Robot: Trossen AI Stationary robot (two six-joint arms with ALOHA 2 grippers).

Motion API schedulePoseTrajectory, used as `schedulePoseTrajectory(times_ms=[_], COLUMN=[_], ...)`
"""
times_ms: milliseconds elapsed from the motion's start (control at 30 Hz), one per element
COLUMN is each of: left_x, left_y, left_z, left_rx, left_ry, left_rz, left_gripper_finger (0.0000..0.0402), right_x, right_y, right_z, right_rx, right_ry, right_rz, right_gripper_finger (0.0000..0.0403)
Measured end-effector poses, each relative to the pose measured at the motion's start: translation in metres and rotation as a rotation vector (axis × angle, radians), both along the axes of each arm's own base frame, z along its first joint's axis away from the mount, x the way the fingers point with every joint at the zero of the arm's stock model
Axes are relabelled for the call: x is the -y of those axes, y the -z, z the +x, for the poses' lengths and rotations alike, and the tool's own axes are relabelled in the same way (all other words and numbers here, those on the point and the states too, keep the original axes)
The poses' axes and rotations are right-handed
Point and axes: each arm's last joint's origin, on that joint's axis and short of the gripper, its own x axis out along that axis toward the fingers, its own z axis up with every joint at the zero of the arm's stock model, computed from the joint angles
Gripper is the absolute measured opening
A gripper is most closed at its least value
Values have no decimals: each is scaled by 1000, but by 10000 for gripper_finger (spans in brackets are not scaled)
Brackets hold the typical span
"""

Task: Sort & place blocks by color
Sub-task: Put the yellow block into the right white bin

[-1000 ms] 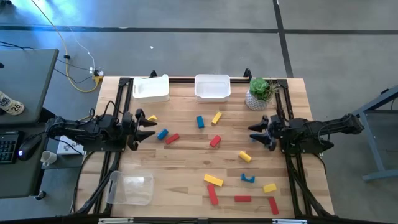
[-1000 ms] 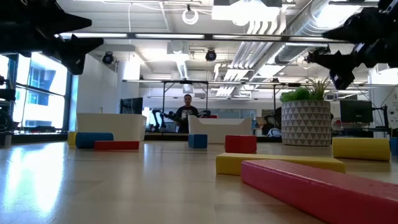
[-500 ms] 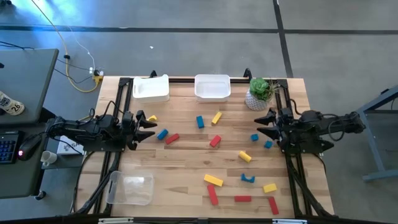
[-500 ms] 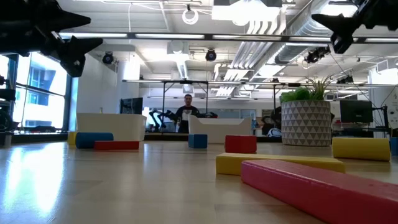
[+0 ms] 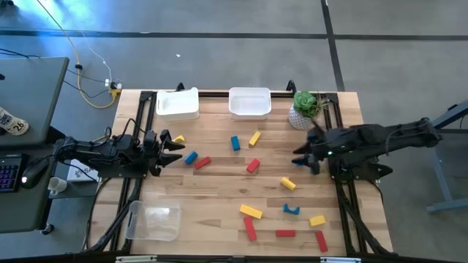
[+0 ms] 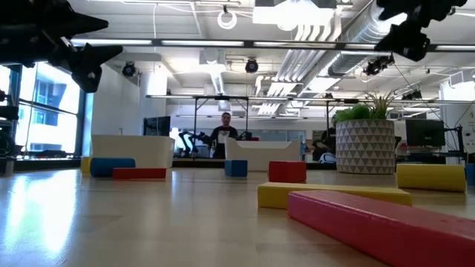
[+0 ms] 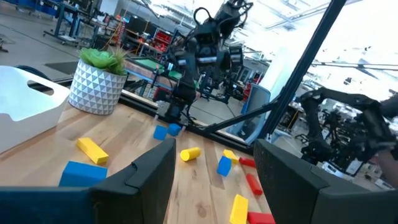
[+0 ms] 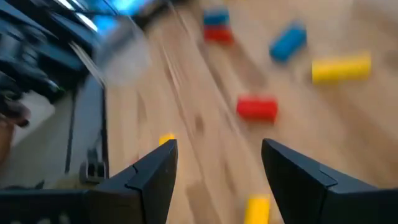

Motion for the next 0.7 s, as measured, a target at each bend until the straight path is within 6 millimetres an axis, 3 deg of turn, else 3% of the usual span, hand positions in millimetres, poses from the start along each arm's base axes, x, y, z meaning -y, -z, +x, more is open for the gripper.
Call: schedulePoseTrajectory(times_ms=[267, 700], left_x=[0, 0], left_y=[1, 2], left_z=[0, 0], left_rx=[-11, -23], left_ry=[0, -11], left_rz=[-2, -8], left_gripper_finger=[207, 207], right_x=[-18, -46], right_y=[27, 70], right_z=[36, 62], right_rx=[-320, -549], right_ry=[-12, 77], right_rz=[185, 125], right_gripper_finger=[222, 222])
